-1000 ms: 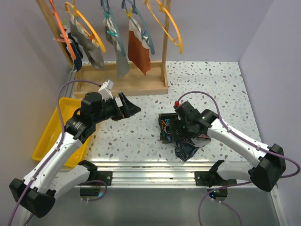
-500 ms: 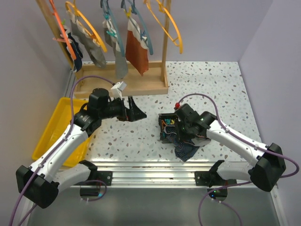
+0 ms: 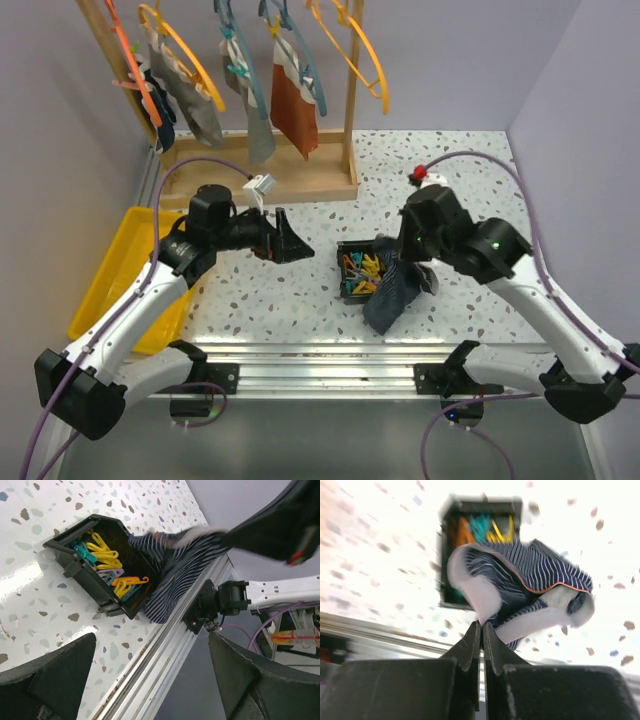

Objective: Remove the underwear clipped to the hanger
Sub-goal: Pick up the underwear from the center of the board.

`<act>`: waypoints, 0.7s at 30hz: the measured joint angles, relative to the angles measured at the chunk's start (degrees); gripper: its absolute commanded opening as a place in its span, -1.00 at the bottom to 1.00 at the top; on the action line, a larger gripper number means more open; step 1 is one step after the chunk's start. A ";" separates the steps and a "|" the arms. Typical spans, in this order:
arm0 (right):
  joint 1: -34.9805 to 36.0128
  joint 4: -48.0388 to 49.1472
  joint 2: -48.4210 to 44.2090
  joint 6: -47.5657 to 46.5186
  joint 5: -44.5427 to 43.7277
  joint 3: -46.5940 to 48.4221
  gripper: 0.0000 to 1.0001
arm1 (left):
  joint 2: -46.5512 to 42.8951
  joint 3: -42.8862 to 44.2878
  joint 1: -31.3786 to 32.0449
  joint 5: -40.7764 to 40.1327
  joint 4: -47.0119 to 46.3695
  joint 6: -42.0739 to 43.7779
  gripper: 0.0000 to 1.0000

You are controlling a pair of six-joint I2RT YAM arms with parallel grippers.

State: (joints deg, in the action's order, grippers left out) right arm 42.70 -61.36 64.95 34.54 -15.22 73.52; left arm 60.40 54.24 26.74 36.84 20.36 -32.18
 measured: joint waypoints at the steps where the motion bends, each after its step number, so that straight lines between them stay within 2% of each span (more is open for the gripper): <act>1: 0.00 -1.03 -0.79 0.17 -0.76 3.91 -1.00 | 0.02 0.11 0.00 0.92 -0.07 0.46 0.96; 5: 0.00 -3.61 -1.77 0.72 -1.90 15.34 -1.00 | 1.40 2.23 0.07 5.62 -0.52 2.93 1.00; 12: 0.00 -9.68 -0.48 1.77 -2.89 22.51 -1.00 | 7.02 10.71 2.32 13.53 -5.88 7.54 1.00; 21: 0.00 -10.40 -2.16 2.75 1.27 30.18 -1.00 | 15.67 19.28 13.49 18.12 -9.55 14.03 1.00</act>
State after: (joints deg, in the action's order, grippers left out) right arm 42.70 -71.77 62.78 37.30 -13.96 103.70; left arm 76.07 73.52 40.23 54.96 10.81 -18.15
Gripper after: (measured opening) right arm 0.015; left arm 0.997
